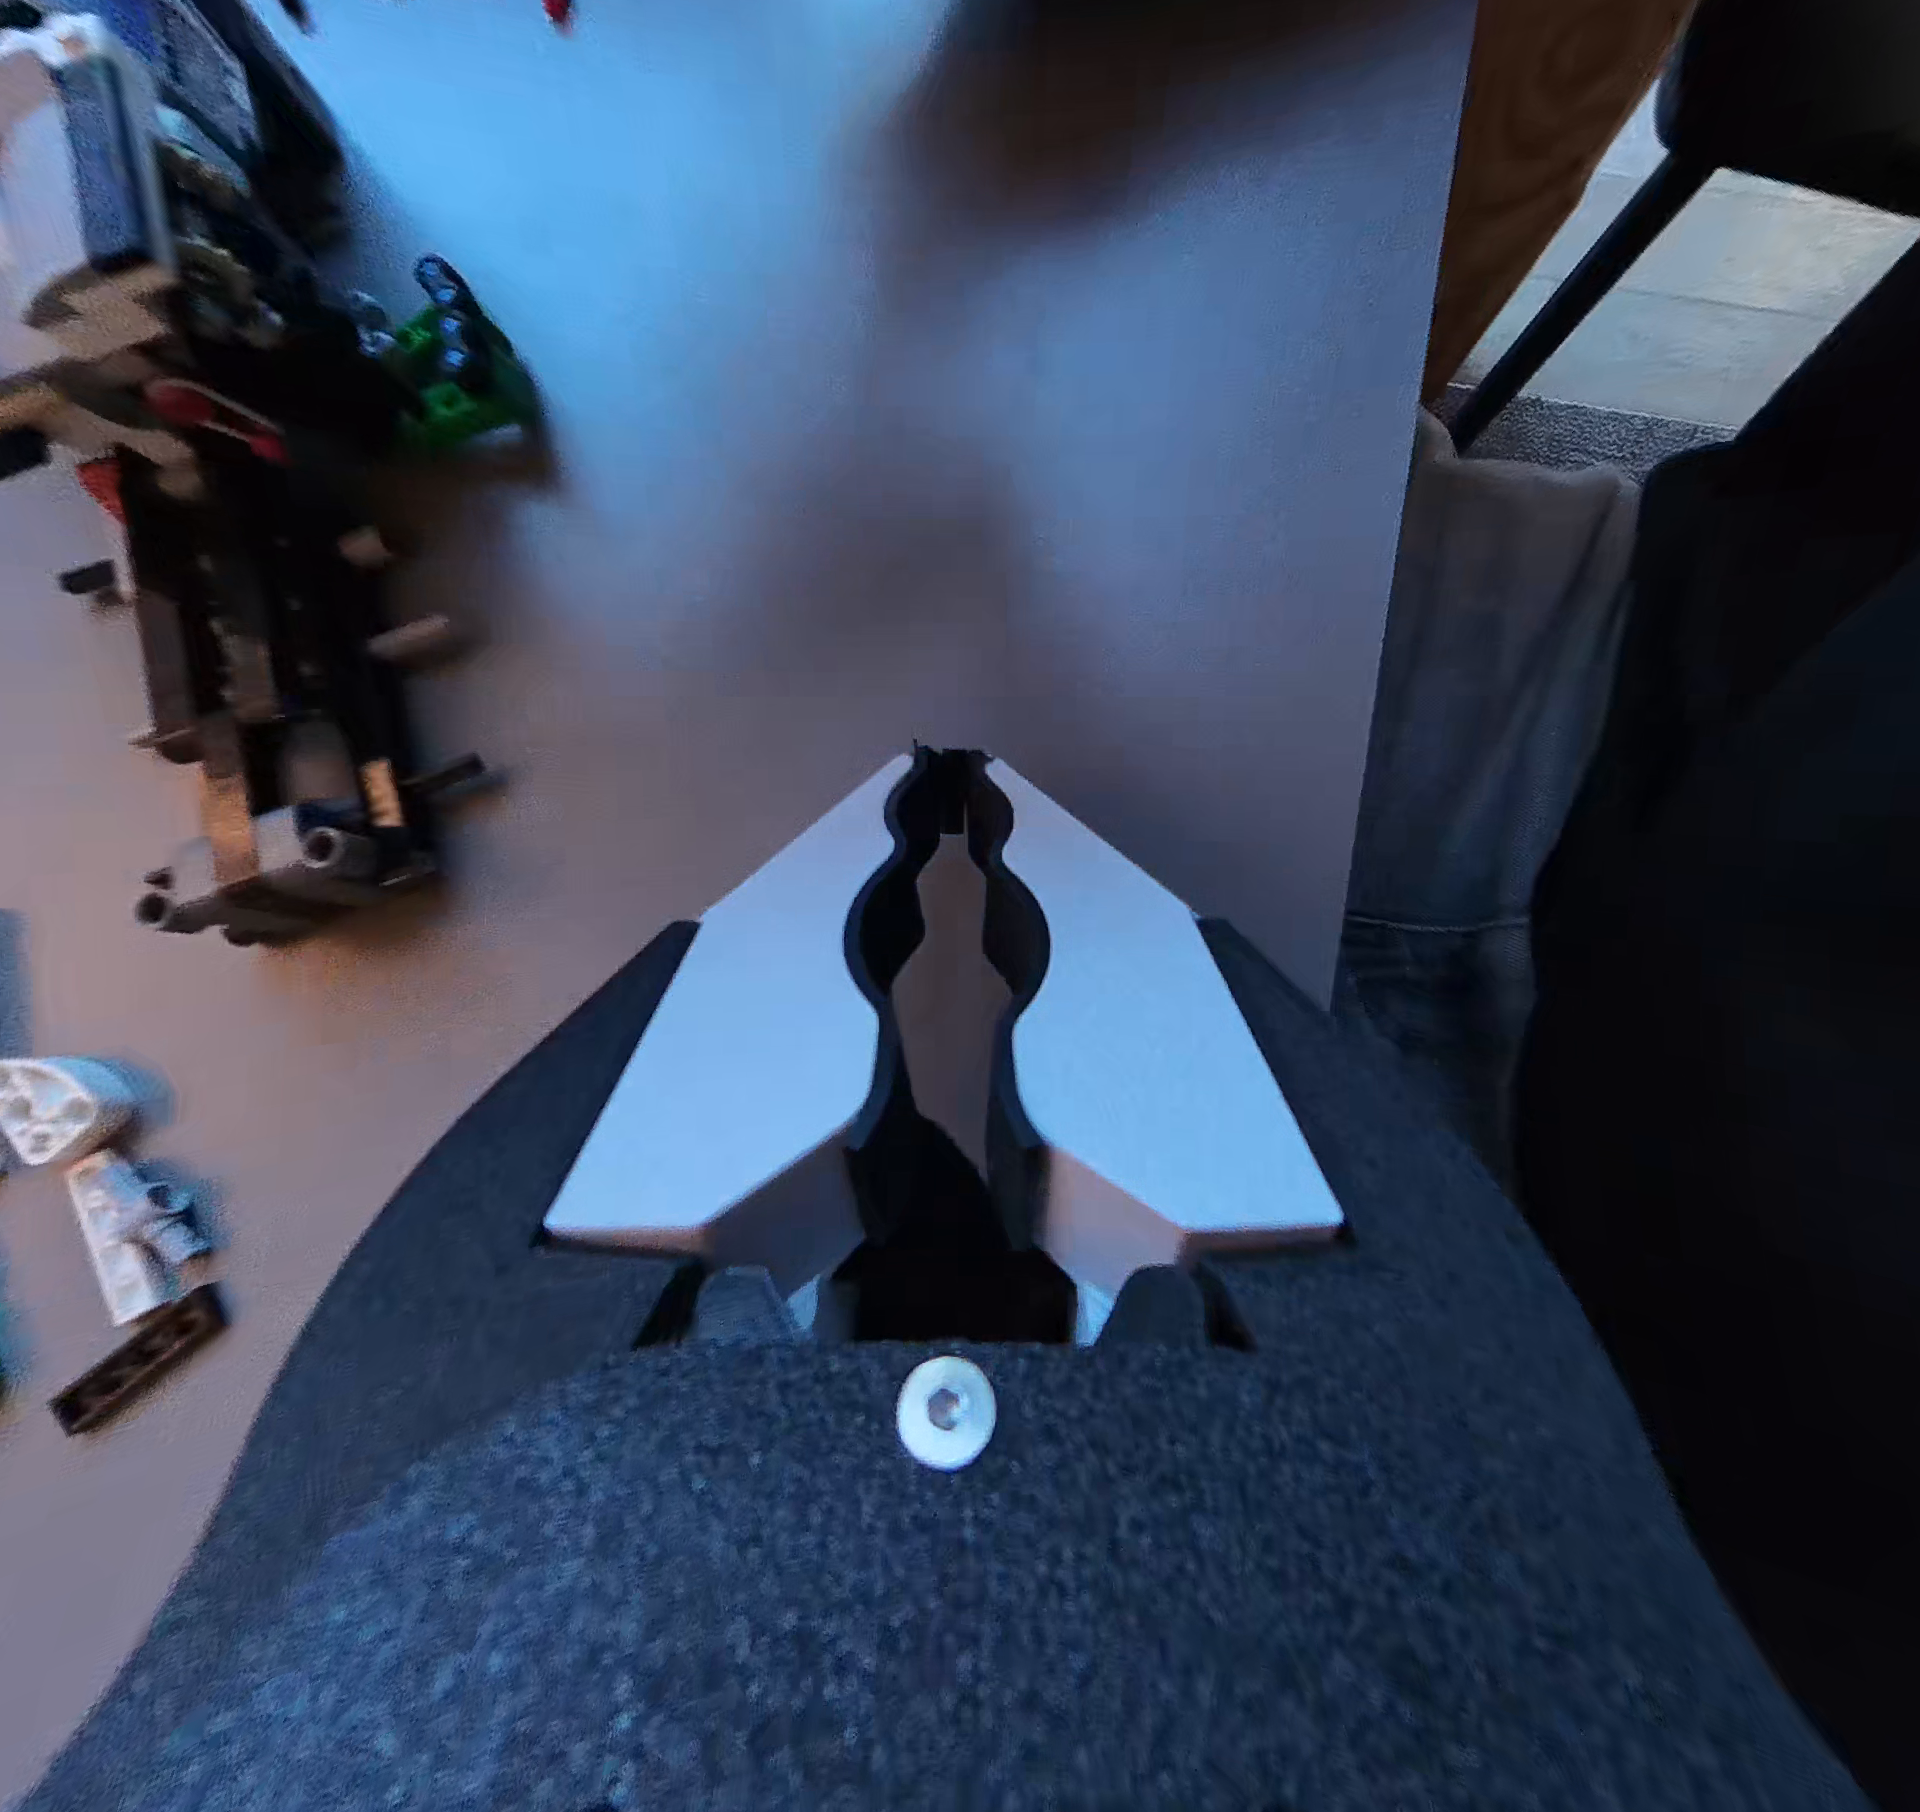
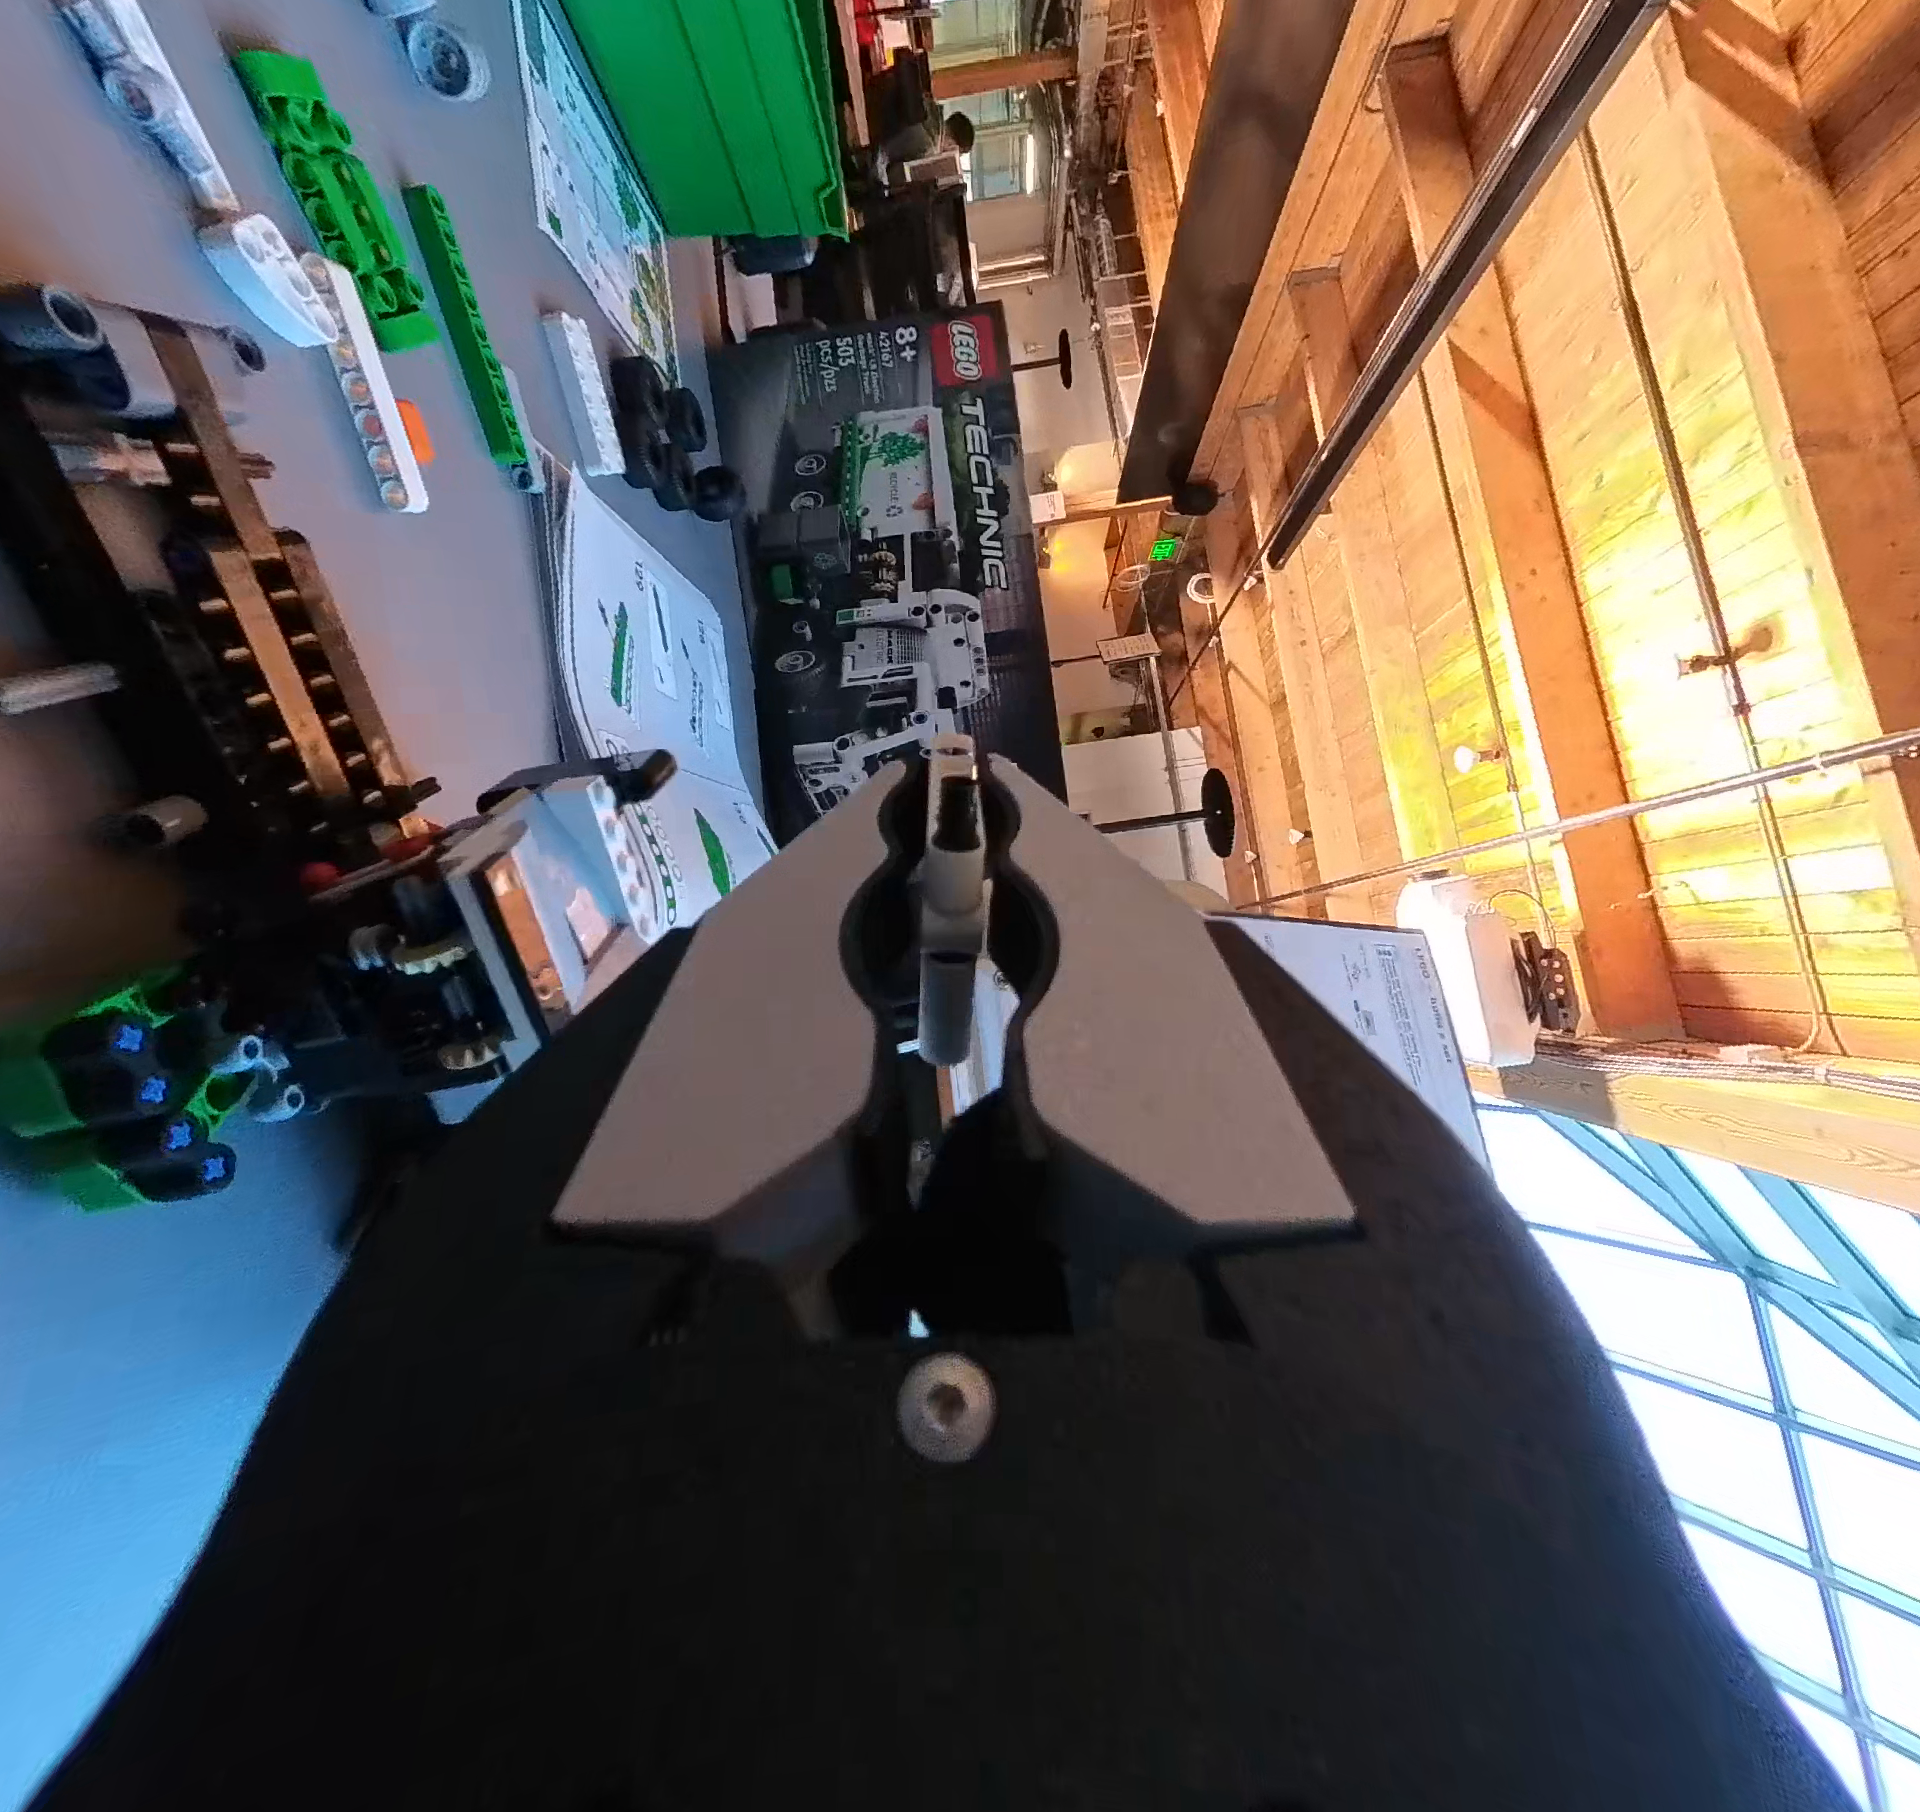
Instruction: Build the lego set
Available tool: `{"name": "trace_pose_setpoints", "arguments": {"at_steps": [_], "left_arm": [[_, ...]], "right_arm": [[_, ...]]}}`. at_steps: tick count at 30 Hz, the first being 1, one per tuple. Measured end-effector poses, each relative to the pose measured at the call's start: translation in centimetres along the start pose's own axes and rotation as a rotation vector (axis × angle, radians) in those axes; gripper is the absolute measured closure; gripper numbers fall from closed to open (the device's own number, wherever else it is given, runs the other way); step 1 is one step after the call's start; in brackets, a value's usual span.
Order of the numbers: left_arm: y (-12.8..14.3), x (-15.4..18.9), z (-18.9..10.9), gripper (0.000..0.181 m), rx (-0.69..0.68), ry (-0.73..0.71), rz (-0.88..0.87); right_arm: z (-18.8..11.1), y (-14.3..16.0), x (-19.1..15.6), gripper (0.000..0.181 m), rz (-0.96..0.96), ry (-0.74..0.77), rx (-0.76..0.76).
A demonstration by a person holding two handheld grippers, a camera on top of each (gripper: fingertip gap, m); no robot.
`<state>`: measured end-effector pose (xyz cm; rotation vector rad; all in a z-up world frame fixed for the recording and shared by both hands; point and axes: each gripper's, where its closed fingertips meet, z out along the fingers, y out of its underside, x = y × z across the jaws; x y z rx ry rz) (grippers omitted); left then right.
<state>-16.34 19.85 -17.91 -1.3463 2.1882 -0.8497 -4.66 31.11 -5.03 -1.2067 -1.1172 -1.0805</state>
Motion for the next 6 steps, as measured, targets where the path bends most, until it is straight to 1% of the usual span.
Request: {"name": "trace_pose_setpoints", "arguments": {"at_steps": [6], "left_arm": [[0.61,0.91,0.86,0.178,0.012,0.02,-0.036]], "right_arm": [[-0.31,-0.63,-0.12,0.175,0.01,-0.01,0.018]]}}
